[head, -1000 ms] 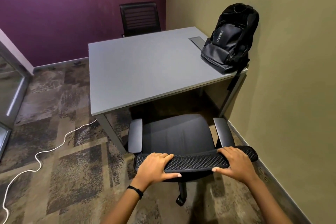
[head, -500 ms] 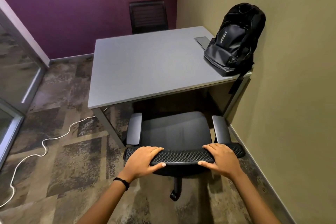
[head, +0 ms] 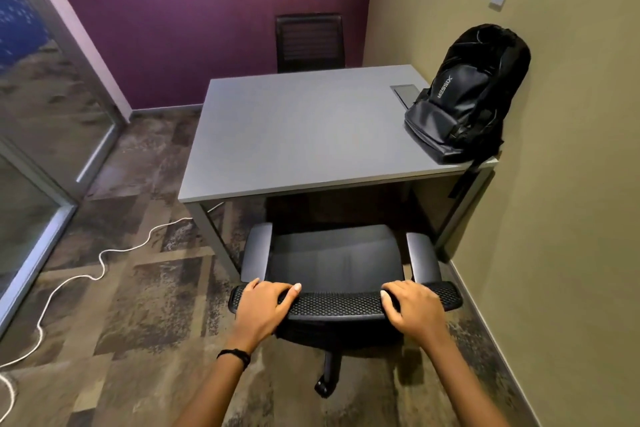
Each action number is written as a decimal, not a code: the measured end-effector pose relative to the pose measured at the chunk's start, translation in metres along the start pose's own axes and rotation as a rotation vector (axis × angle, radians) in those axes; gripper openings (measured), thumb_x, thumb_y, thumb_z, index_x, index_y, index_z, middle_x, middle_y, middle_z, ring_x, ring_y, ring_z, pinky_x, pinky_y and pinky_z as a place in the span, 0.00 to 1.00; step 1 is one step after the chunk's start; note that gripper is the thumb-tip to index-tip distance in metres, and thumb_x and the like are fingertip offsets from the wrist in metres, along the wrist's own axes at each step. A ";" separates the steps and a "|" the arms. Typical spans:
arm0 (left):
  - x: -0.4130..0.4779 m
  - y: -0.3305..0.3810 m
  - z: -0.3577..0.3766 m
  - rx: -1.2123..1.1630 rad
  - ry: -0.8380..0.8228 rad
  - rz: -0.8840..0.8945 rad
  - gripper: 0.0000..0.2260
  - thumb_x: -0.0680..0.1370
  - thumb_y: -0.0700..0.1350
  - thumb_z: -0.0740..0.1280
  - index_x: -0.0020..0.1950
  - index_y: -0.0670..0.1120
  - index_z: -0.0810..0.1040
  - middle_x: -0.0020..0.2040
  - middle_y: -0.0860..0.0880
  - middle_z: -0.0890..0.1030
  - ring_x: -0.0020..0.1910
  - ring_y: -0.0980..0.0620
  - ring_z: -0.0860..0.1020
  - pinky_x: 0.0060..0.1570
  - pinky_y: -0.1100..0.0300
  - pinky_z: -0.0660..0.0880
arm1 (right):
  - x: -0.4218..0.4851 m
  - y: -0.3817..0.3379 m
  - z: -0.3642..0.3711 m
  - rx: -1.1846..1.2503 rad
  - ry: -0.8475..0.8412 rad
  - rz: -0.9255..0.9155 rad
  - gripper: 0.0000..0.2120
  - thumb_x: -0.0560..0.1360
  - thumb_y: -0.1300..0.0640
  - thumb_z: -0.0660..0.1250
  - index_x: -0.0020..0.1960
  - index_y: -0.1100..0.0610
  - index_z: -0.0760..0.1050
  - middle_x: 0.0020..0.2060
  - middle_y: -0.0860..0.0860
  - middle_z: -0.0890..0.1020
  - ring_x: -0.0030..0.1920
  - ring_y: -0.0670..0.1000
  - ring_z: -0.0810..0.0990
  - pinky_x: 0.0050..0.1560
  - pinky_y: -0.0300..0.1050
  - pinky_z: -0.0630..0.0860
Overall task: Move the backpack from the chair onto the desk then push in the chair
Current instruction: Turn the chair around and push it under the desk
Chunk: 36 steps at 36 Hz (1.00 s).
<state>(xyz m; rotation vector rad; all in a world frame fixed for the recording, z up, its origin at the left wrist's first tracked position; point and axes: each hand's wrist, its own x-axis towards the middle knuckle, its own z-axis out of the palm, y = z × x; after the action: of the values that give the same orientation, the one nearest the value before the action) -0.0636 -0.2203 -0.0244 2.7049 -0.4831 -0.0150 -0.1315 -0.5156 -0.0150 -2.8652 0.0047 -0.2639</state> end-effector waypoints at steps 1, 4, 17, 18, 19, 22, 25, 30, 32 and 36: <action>0.001 0.000 0.001 0.005 -0.019 -0.004 0.20 0.80 0.61 0.53 0.49 0.55 0.81 0.44 0.55 0.85 0.46 0.57 0.80 0.63 0.53 0.66 | 0.001 0.002 0.000 -0.001 0.000 -0.003 0.13 0.73 0.46 0.60 0.46 0.49 0.81 0.40 0.45 0.85 0.40 0.46 0.82 0.38 0.35 0.72; 0.005 -0.001 0.000 0.003 -0.095 0.035 0.21 0.78 0.64 0.50 0.55 0.57 0.80 0.51 0.58 0.84 0.52 0.58 0.79 0.65 0.52 0.65 | 0.005 0.006 0.000 -0.006 0.011 -0.031 0.13 0.74 0.46 0.60 0.46 0.49 0.81 0.40 0.44 0.85 0.40 0.45 0.81 0.38 0.34 0.68; 0.025 -0.015 -0.010 0.001 -0.085 0.106 0.25 0.76 0.66 0.49 0.59 0.56 0.78 0.55 0.58 0.82 0.54 0.58 0.78 0.55 0.60 0.72 | 0.038 0.015 0.002 0.019 0.052 -0.112 0.17 0.74 0.44 0.56 0.46 0.49 0.81 0.40 0.44 0.85 0.39 0.45 0.82 0.37 0.35 0.75; 0.028 -0.014 -0.010 0.005 -0.078 0.105 0.25 0.76 0.66 0.49 0.59 0.56 0.78 0.55 0.58 0.83 0.54 0.58 0.79 0.55 0.60 0.73 | 0.042 0.017 0.002 0.019 0.053 -0.119 0.18 0.74 0.44 0.55 0.46 0.49 0.81 0.40 0.44 0.85 0.39 0.45 0.82 0.37 0.35 0.75; 0.031 -0.013 -0.010 0.008 -0.076 0.105 0.25 0.76 0.66 0.49 0.59 0.56 0.78 0.55 0.58 0.83 0.54 0.58 0.79 0.55 0.60 0.73 | 0.046 0.018 0.002 0.017 0.055 -0.124 0.18 0.74 0.44 0.55 0.46 0.50 0.81 0.40 0.44 0.85 0.39 0.45 0.82 0.37 0.36 0.76; 0.043 -0.011 -0.009 0.005 -0.070 0.098 0.24 0.76 0.65 0.50 0.59 0.56 0.78 0.55 0.58 0.83 0.53 0.58 0.79 0.55 0.60 0.73 | 0.059 0.024 0.003 0.013 0.054 -0.129 0.19 0.74 0.44 0.54 0.46 0.50 0.81 0.40 0.44 0.85 0.40 0.45 0.82 0.37 0.36 0.76; 0.057 -0.009 -0.007 0.013 -0.061 0.092 0.21 0.77 0.63 0.53 0.59 0.55 0.79 0.55 0.57 0.83 0.53 0.58 0.79 0.55 0.59 0.73 | 0.075 0.030 0.006 0.018 0.037 -0.127 0.19 0.74 0.44 0.54 0.46 0.50 0.81 0.40 0.44 0.85 0.40 0.45 0.82 0.39 0.36 0.76; 0.083 -0.012 0.000 0.019 -0.022 0.091 0.21 0.77 0.62 0.54 0.58 0.54 0.79 0.53 0.57 0.83 0.53 0.57 0.80 0.54 0.59 0.74 | 0.102 0.040 0.013 0.022 0.028 -0.135 0.18 0.75 0.44 0.54 0.46 0.50 0.81 0.41 0.44 0.85 0.41 0.45 0.82 0.39 0.37 0.76; 0.096 -0.014 0.003 0.016 -0.008 0.091 0.22 0.77 0.63 0.52 0.57 0.54 0.80 0.53 0.57 0.84 0.52 0.57 0.80 0.53 0.59 0.75 | 0.117 0.044 0.015 0.007 0.019 -0.141 0.18 0.75 0.44 0.54 0.46 0.50 0.80 0.40 0.44 0.85 0.41 0.45 0.82 0.39 0.38 0.76; 0.120 -0.020 0.011 0.033 0.011 0.092 0.23 0.77 0.64 0.51 0.56 0.55 0.80 0.52 0.58 0.84 0.51 0.58 0.80 0.52 0.59 0.75 | 0.140 0.052 0.017 0.006 0.013 -0.138 0.19 0.75 0.44 0.54 0.46 0.50 0.81 0.41 0.45 0.85 0.42 0.46 0.82 0.40 0.38 0.77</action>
<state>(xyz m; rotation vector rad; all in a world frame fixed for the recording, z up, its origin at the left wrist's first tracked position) 0.0548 -0.2477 -0.0352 2.7102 -0.6084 0.0327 0.0106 -0.5654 -0.0197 -2.8616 -0.1912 -0.3091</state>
